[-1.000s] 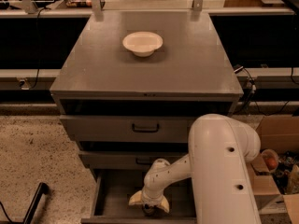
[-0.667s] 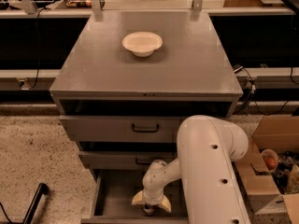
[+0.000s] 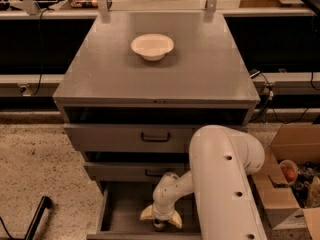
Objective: Pick orange can from bottom drawer and place on counter
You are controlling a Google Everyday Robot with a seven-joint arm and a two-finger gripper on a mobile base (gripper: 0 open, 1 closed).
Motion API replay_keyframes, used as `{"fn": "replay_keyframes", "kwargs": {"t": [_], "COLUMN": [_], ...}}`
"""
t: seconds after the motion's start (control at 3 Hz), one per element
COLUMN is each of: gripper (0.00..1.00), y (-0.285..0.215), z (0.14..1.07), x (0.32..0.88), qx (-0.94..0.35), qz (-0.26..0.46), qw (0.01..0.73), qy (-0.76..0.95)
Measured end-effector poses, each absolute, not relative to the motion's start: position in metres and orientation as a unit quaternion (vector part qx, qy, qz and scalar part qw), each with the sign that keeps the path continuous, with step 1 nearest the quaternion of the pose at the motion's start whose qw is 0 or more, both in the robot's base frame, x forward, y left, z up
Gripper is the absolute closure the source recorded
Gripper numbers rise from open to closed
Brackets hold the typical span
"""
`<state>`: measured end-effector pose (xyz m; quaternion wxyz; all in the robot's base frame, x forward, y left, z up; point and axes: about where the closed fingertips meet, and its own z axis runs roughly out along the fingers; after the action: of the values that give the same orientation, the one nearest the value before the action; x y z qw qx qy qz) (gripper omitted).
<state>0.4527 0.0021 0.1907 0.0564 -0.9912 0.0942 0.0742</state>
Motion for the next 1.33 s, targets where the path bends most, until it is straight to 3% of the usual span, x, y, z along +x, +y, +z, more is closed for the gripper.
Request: {"fn": "replay_keyframes", "kwargs": {"t": [0.33,0.67,1.33], "gripper": [0.00,0.18,0.65], "y": [0.0066,0.0061,0.0055], "z": [0.1856,0.1846,0.1823], "x": [0.4533,0.4516,0.4483], "qx": [-0.991,-0.991,-0.990], "qz": [0.073,0.074,0.077], "qw": [0.064,0.063,0.062], "qy": [0.097,0.097,0.097]}}
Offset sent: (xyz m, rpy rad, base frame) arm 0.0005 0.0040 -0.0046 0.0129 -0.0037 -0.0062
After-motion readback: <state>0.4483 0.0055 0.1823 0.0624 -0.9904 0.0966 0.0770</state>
